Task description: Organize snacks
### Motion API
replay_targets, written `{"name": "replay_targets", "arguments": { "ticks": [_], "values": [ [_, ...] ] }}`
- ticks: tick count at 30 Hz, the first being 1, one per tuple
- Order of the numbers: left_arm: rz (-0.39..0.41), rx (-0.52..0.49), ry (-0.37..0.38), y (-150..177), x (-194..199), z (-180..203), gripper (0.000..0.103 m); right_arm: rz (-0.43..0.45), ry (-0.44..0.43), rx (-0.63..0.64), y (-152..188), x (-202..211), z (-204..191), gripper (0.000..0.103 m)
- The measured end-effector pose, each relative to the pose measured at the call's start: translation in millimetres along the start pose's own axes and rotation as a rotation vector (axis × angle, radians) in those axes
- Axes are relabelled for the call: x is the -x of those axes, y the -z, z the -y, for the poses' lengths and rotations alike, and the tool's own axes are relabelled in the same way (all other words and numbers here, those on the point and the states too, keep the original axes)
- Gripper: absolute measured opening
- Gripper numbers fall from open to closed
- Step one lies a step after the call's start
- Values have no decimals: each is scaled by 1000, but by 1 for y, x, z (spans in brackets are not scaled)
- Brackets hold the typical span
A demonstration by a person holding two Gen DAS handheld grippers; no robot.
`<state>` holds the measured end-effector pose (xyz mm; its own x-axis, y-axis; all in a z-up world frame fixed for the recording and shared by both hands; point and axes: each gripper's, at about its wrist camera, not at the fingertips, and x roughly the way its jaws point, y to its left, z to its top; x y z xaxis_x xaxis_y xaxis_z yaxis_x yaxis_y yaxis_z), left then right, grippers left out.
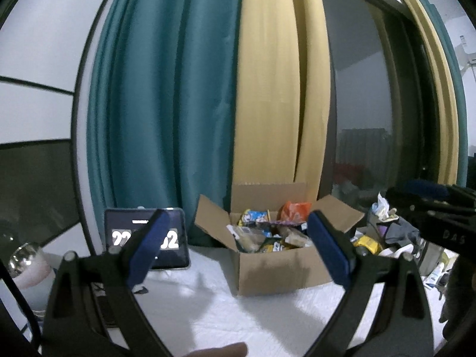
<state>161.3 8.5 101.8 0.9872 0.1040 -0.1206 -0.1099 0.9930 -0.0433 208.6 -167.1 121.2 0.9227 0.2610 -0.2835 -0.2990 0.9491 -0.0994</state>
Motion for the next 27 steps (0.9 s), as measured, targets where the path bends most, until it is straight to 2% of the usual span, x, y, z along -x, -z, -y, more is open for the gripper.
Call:
{"name": "replay_targets", "arguments": {
  "ticks": [12, 27],
  "values": [
    [65, 8, 12, -14, 50, 0, 95, 82, 29, -16, -3, 63, 0, 67],
    [68, 12, 30, -16, 53, 0, 95, 92, 45, -20, -3, 71, 3, 68]
  ]
}}
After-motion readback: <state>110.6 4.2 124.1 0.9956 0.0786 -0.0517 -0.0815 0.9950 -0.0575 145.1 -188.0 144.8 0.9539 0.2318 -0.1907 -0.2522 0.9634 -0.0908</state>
